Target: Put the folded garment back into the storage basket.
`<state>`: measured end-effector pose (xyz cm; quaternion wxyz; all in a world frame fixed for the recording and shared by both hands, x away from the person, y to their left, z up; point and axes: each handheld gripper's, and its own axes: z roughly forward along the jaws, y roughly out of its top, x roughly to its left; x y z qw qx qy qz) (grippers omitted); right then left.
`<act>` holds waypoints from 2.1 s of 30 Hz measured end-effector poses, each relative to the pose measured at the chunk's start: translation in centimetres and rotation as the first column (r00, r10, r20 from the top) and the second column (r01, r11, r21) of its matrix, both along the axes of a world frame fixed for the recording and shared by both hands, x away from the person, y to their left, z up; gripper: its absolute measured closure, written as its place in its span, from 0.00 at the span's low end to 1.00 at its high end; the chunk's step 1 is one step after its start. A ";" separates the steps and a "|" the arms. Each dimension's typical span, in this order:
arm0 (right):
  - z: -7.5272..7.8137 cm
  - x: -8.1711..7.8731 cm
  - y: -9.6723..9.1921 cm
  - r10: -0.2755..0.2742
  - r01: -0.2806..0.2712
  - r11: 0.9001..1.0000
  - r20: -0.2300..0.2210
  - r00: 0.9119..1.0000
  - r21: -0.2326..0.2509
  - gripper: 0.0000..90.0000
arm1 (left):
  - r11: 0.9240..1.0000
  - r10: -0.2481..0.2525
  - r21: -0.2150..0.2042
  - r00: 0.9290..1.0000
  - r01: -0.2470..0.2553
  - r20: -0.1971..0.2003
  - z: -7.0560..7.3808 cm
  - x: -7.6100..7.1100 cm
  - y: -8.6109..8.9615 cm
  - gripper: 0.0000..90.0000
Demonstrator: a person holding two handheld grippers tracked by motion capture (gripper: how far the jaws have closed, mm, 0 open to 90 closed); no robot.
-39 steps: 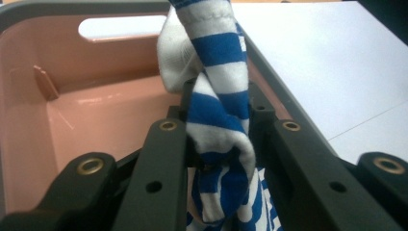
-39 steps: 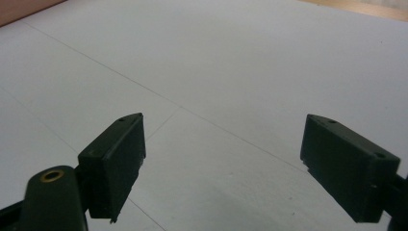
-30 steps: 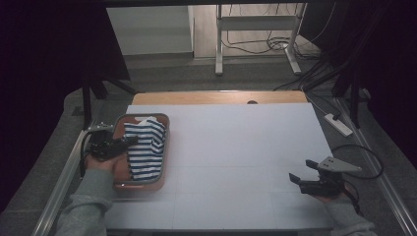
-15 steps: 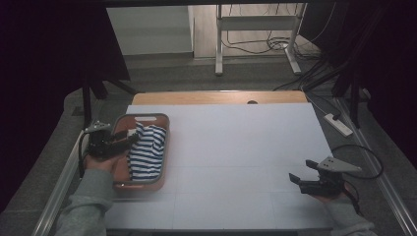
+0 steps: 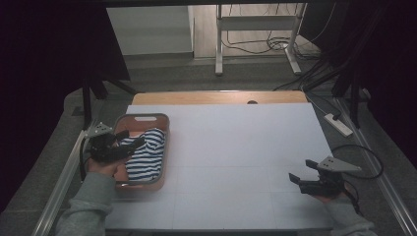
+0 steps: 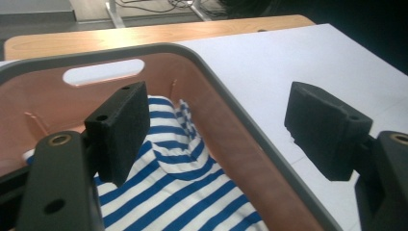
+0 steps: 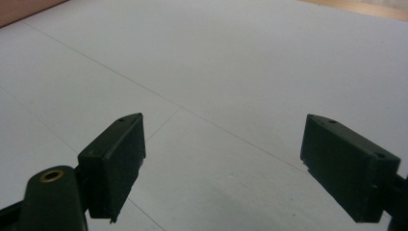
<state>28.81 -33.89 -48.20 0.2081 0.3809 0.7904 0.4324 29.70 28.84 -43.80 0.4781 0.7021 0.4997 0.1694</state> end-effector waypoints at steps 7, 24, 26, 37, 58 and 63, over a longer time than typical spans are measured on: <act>0.0 0.0 0.0 0.001 -0.001 1.000 0.001 1.000 -0.001 0.18 | 1.000 -0.022 -0.009 1.000 0.022 0.000 -0.2 -0.3 -0.2 0.27; 0.0 -0.1 0.0 -0.002 0.002 1.000 0.004 1.000 0.001 0.18 | 0.997 -0.083 -0.006 0.996 0.083 0.013 -1.0 -1.4 -1.9 0.27; 0.1 -0.1 0.0 -0.001 0.001 1.000 0.005 1.000 0.001 0.18 | 0.996 -0.089 0.001 0.996 0.089 0.014 -1.0 -1.5 -2.1 0.27; 0.1 -0.1 -0.1 0.000 0.000 1.000 0.007 1.000 0.003 0.18 | 0.992 -0.126 0.008 0.992 0.125 0.023 -1.7 -2.6 -3.3 0.27; 0.3 -0.2 -0.2 0.003 -0.003 1.000 0.015 1.000 0.006 0.18 | 0.982 -0.188 0.028 0.982 0.188 0.018 -2.9 -4.7 -5.5 0.27; 0.3 -0.2 -0.2 0.005 -0.005 1.000 0.017 1.000 0.007 0.18 | 0.980 -0.199 0.034 0.980 0.198 0.012 -3.2 -4.9 -5.8 0.27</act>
